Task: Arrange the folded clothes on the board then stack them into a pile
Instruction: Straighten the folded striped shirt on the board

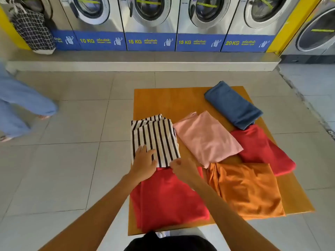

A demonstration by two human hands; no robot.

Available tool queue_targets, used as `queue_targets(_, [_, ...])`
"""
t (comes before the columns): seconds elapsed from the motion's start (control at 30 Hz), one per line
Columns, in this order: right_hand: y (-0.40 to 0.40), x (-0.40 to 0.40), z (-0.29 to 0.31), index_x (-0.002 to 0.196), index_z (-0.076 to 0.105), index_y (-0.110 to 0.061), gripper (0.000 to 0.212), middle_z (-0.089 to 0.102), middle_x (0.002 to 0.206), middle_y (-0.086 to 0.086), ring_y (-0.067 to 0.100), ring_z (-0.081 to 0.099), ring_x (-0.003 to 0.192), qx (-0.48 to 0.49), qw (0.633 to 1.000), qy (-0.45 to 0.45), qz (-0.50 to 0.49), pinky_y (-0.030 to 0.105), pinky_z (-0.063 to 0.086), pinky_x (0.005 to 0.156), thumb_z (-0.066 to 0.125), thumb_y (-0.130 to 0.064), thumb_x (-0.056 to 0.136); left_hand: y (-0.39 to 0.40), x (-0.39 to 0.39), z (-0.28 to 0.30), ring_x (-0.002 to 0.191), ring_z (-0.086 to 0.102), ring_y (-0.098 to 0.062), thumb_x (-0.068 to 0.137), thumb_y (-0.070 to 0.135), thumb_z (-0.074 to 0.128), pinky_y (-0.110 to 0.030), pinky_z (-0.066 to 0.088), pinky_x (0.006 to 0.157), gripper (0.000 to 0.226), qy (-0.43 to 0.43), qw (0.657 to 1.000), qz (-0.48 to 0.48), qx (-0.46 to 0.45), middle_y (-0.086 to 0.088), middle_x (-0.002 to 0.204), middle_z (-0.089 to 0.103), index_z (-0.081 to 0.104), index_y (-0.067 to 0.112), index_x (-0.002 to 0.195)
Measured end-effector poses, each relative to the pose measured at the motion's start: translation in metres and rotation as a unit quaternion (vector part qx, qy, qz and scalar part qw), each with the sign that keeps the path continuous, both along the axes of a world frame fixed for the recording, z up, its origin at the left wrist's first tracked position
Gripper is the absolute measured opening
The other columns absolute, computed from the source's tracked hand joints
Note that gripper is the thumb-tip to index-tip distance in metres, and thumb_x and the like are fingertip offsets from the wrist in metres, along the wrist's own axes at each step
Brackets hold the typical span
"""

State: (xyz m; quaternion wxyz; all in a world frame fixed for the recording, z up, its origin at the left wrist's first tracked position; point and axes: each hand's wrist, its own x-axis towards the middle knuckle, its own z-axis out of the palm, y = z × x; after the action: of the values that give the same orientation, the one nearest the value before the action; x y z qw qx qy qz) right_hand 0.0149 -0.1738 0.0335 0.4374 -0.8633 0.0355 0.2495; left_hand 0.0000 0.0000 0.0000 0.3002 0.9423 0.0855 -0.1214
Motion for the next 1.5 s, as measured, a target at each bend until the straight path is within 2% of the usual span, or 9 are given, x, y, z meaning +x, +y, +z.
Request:
queue_targets(0.17, [0.016, 0.0, -0.026, 0.082, 0.07, -0.006, 0.011, 0.073, 0.085, 0.017, 0.025, 0.072, 0.077, 0.104, 0.971, 0.165, -0.141, 0.044, 0.063, 0.078, 0.061, -0.004, 0.088, 0.001, -0.011, -0.022, 0.149, 0.016, -0.032, 0.091, 0.029, 0.054, -0.049, 0.02, 0.121, 0.051, 0.012, 0.998, 0.055, 0.003, -0.008, 0.156, 0.03, 0.046, 0.022, 0.141])
queue_targets(0.27, [0.024, 0.015, -0.028, 0.101, 0.064, 0.006, 0.013, 0.071, 0.097, 0.025, 0.03, 0.073, 0.075, 0.184, 0.916, 0.241, -0.262, 0.043, 0.064, 0.076, 0.061, 0.002, 0.089, 0.001, -0.003, -0.016, 0.145, 0.027, -0.031, 0.089, 0.031, 0.054, -0.05, 0.027, 0.118, 0.048, 0.014, 0.998, 0.055, 0.003, -0.009, 0.151, 0.037, 0.05, 0.022, 0.136])
queue_targets(0.47, [0.049, 0.027, -0.037, 0.12, 0.046, -0.009, 0.042, 0.065, 0.103, 0.0, 0.014, 0.065, 0.087, 0.15, 0.931, 0.124, -0.308, 0.021, 0.051, 0.062, 0.066, -0.016, 0.084, -0.01, 0.009, -0.007, 0.125, 0.05, -0.027, 0.085, 0.022, 0.058, -0.043, 0.041, 0.11, 0.047, 0.04, 0.993, 0.081, -0.08, -0.005, 0.135, 0.049, 0.056, 0.016, 0.132])
queue_targets(0.6, [0.049, 0.053, -0.041, 0.115, 0.064, -0.007, 0.041, 0.074, 0.103, 0.006, 0.02, 0.073, 0.091, 0.211, 0.892, 0.167, -0.364, 0.033, 0.062, 0.073, 0.079, -0.027, 0.082, -0.02, 0.015, 0.001, 0.118, 0.055, -0.022, 0.085, 0.025, 0.058, -0.036, 0.044, 0.105, 0.047, 0.043, 0.99, 0.09, -0.098, 0.0, 0.128, 0.054, 0.056, 0.02, 0.131])
queue_targets(0.77, [0.047, 0.079, -0.037, 0.089, 0.073, -0.03, 0.014, 0.079, 0.099, 0.0, 0.02, 0.074, 0.098, 0.26, 0.904, 0.172, -0.293, 0.044, 0.06, 0.091, 0.081, -0.021, 0.081, 0.007, 0.051, 0.011, 0.117, 0.055, -0.019, 0.088, 0.017, 0.058, -0.027, 0.041, 0.101, 0.034, 0.035, 0.987, 0.145, -0.067, -0.003, 0.125, 0.061, 0.065, 0.015, 0.121])
queue_targets(1.0, [0.053, 0.12, -0.015, 0.12, 0.062, -0.024, 0.037, 0.076, 0.103, 0.002, 0.014, 0.075, 0.091, 0.301, 0.926, 0.07, -0.215, 0.035, 0.064, 0.071, 0.059, -0.011, 0.086, 0.059, 0.119, 0.007, 0.13, 0.049, -0.025, 0.101, 0.024, 0.044, -0.038, 0.036, 0.111, 0.036, -0.013, 0.962, 0.265, -0.063, -0.009, 0.139, 0.055, 0.054, 0.011, 0.133])
queue_targets(1.1, [0.053, 0.142, -0.018, 0.122, 0.057, -0.021, 0.045, 0.072, 0.113, 0.009, 0.027, 0.074, 0.1, 0.325, 0.905, 0.121, -0.246, 0.051, 0.063, 0.076, 0.068, -0.027, 0.079, 0.065, 0.136, -0.003, 0.124, 0.055, -0.027, 0.104, 0.024, 0.036, -0.031, 0.04, 0.102, 0.037, -0.004, 0.96, 0.276, -0.056, -0.011, 0.133, 0.059, 0.051, 0.009, 0.134])
queue_targets(1.23, [0.054, 0.168, -0.018, 0.132, 0.044, -0.021, 0.067, 0.067, 0.118, 0.003, 0.02, 0.071, 0.101, 0.242, 0.937, 0.121, -0.219, 0.042, 0.064, 0.075, 0.081, -0.031, 0.077, 0.06, 0.145, -0.018, 0.119, 0.056, -0.031, 0.101, 0.033, 0.043, -0.036, 0.043, 0.1, 0.04, 0.023, 0.968, 0.248, -0.032, -0.014, 0.127, 0.059, 0.05, 0.009, 0.133])
queue_targets(1.5, [0.044, 0.229, 0.047, 0.123, 0.063, -0.021, 0.043, 0.077, 0.109, 0.002, 0.025, 0.074, 0.102, 0.261, 0.955, 0.139, -0.016, 0.049, 0.062, 0.083, 0.075, -0.006, 0.085, 0.069, 0.166, -0.015, 0.098, 0.064, -0.024, 0.091, 0.066, 0.039, -0.036, 0.052, 0.09, 0.062, 0.147, 0.908, 0.343, -0.189, -0.01, 0.111, 0.066, 0.058, 0.012, 0.116])
